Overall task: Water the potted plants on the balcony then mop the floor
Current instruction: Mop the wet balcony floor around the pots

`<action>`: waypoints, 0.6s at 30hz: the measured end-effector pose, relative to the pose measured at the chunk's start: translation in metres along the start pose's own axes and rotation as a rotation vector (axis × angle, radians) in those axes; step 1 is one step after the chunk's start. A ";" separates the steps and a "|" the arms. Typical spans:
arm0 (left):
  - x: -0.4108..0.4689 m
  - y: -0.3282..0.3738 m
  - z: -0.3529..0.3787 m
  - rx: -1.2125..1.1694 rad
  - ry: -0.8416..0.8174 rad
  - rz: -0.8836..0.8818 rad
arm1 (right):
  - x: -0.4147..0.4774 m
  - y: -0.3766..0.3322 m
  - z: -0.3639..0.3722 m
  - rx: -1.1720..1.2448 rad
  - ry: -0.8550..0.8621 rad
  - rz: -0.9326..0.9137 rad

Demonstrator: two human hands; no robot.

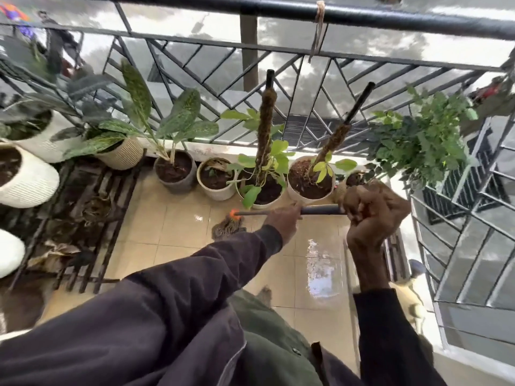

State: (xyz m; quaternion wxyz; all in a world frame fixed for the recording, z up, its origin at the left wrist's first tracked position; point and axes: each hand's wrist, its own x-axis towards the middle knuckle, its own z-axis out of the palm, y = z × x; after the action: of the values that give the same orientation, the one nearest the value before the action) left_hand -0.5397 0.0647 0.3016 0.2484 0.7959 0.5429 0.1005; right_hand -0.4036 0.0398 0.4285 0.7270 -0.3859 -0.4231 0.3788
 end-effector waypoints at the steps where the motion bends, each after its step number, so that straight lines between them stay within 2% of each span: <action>1: 0.002 -0.007 -0.003 0.010 0.050 0.010 | 0.000 0.004 0.009 -0.021 -0.025 -0.001; 3: 0.007 -0.028 -0.010 0.034 0.073 -0.014 | -0.007 0.018 0.028 -0.120 -0.023 0.007; 7: 0.014 -0.086 -0.006 -0.010 -0.100 -0.068 | -0.046 0.067 0.063 -0.329 -0.049 0.092; 10: 0.015 -0.116 -0.007 -0.119 -0.144 -0.139 | -0.069 0.093 0.071 -0.413 -0.075 0.171; 12: 0.022 -0.129 -0.010 -0.126 -0.201 -0.102 | -0.057 0.101 0.078 -0.445 -0.041 0.177; 16: 0.044 -0.122 -0.030 -0.259 -0.186 -0.109 | -0.008 0.107 0.095 -0.420 0.109 0.175; 18: 0.055 -0.122 -0.041 -0.254 -0.207 -0.117 | 0.012 0.107 0.099 -0.395 0.152 0.175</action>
State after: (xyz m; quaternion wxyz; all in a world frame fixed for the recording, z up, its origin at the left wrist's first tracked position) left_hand -0.6357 0.1617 0.2691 0.4071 0.7314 0.5425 0.0712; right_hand -0.5135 0.1190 0.3722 0.6315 -0.5835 -0.3979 0.3200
